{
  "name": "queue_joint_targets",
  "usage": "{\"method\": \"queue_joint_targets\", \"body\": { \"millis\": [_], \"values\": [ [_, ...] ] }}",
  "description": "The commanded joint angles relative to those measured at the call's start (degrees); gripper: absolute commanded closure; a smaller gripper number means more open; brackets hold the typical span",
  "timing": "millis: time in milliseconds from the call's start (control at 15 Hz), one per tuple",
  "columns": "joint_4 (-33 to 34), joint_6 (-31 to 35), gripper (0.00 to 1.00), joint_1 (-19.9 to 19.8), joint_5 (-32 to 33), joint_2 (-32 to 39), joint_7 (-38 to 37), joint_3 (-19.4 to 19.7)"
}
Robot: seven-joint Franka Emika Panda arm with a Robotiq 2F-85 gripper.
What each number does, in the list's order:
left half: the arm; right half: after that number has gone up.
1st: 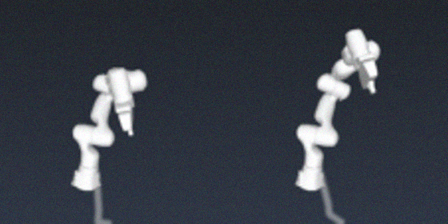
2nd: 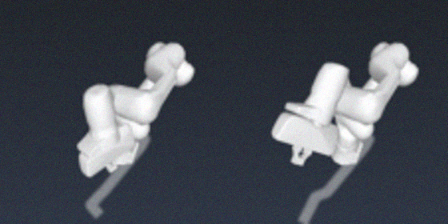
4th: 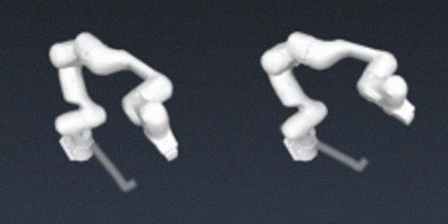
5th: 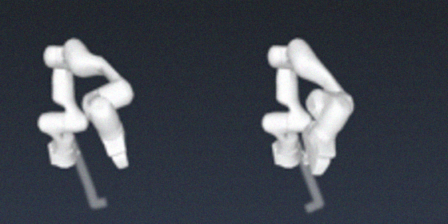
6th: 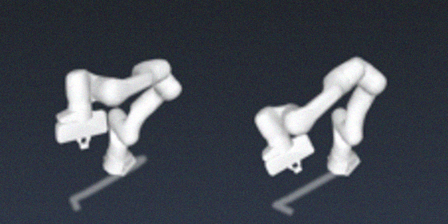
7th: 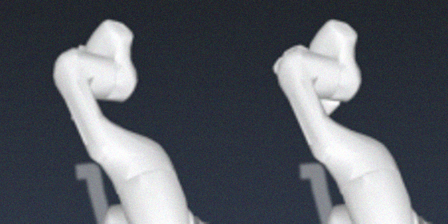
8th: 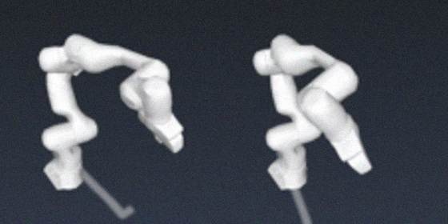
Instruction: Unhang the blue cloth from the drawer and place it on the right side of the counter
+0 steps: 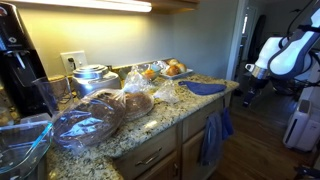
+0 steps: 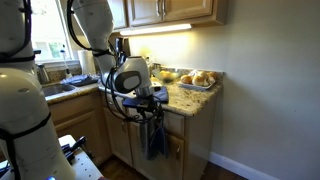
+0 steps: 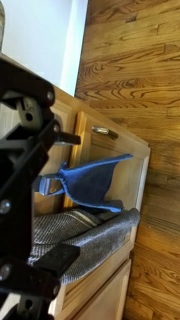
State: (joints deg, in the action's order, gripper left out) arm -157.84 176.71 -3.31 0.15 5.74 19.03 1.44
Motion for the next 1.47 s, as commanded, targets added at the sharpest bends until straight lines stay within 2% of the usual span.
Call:
{"method": "queue_joint_targets", "body": {
  "millis": [0, 267, 400, 467, 600, 733, 933, 1000, 1400],
  "values": [
    [0.0, 0.1, 0.0, 0.0, -0.12, 0.16, 0.04, -0.2],
    [0.42, 0.06, 0.0, 0.03, 0.45, 1.12, -0.15, 0.42],
    [0.95, 0.99, 0.0, -1.41, -1.74, 3.06, 1.49, -1.22],
    [1.26, 1.11, 0.0, -1.22, -0.95, 4.14, 0.83, -0.38],
    [1.6, 0.56, 0.0, -3.09, 0.57, 5.4, -0.25, -1.81],
    [1.57, 1.34, 0.0, -3.32, 1.91, 6.18, -0.41, -1.48],
    [1.36, 7.32, 0.0, -7.0, 1.72, 9.31, 1.04, -4.91],
    [1.39, 9.85, 0.0, -9.56, 1.91, 10.86, 1.12, -7.4],
    [2.1, 23.26, 0.0, -13.72, 14.01, 19.43, -1.36, -6.39]
  ]
}}
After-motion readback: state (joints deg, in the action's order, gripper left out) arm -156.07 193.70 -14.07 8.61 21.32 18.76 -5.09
